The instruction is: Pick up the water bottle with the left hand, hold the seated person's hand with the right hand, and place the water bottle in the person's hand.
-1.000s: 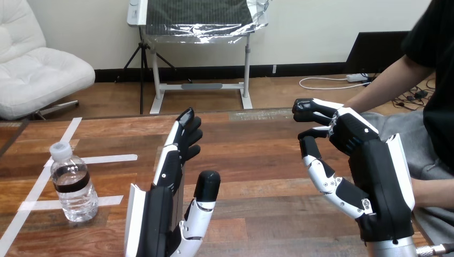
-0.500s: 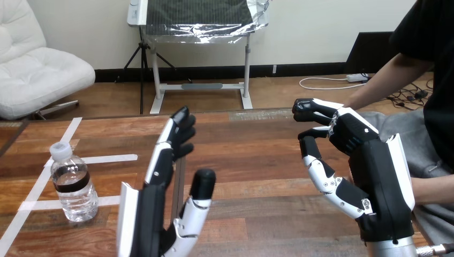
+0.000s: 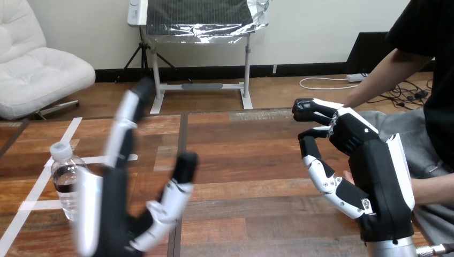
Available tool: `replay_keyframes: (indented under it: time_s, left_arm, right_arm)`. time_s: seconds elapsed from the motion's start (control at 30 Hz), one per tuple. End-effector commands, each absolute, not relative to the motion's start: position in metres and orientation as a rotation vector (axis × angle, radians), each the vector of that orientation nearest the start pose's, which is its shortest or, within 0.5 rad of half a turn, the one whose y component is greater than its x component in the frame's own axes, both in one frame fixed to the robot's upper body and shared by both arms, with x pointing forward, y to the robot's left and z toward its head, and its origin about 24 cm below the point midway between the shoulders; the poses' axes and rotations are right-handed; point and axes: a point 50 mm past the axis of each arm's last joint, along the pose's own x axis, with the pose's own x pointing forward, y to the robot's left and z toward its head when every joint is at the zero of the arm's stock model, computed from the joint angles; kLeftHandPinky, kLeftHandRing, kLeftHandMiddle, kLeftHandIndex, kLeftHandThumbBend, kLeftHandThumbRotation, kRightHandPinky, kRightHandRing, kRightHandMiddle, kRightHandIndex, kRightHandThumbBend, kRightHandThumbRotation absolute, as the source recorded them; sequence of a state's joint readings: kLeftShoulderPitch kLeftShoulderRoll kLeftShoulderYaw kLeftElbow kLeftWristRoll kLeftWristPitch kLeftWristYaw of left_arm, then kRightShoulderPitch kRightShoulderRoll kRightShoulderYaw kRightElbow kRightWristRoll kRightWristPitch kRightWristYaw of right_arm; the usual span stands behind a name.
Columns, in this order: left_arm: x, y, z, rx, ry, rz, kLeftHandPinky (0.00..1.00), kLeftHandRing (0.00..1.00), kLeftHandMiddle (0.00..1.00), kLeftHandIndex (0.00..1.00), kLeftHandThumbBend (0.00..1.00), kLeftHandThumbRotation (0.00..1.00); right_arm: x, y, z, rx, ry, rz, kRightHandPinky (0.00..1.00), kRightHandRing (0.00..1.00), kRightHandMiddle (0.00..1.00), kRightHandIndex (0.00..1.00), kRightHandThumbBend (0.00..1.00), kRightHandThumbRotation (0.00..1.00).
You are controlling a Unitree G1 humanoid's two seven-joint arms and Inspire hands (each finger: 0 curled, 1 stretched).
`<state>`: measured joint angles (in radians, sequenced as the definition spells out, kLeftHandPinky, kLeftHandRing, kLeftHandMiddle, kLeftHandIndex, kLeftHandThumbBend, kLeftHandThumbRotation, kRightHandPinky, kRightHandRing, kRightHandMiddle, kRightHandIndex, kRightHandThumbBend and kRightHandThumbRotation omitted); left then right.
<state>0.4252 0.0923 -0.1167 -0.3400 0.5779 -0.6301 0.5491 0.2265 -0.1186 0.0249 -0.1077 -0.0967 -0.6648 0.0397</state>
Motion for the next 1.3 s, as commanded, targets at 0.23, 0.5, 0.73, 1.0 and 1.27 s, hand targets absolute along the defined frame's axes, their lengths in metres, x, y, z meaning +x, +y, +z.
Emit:
replay_keyframes:
  time_s: [0.23,0.5,0.73,1.0,1.27]
  left_arm:
    - [0.158,0.181,0.121,0.555,-0.753,0.605,0.98,0.96,0.94,0.93,0.6,0.46]
    - [0.161,0.204,0.118,0.64,-0.736,0.73,1.0,0.99,0.95,0.94,0.68,0.41]
    - [0.162,0.214,0.115,0.667,-0.716,0.786,1.0,1.0,0.98,0.97,0.73,0.41]
    - [0.163,0.221,0.111,0.693,-0.71,0.83,1.0,1.0,1.0,0.99,0.75,0.39]
    - [0.166,0.228,0.107,0.731,-0.708,0.856,1.0,1.0,1.0,1.0,0.74,0.37]
  right_arm:
    - [0.201,-0.16,0.088,-0.223,-0.601,0.092,0.57,0.72,0.77,0.68,0.28,0.12]
    - [0.202,-0.159,0.087,-0.236,-0.612,0.09,0.56,0.71,0.76,0.68,0.28,0.1]
    - [0.202,-0.158,0.087,-0.224,-0.61,0.093,0.56,0.71,0.76,0.67,0.28,0.09]
    - [0.203,-0.158,0.087,-0.24,-0.617,0.09,0.56,0.71,0.76,0.67,0.28,0.08]
    - [0.203,-0.159,0.087,-0.221,-0.606,0.097,0.56,0.71,0.76,0.67,0.29,0.08]
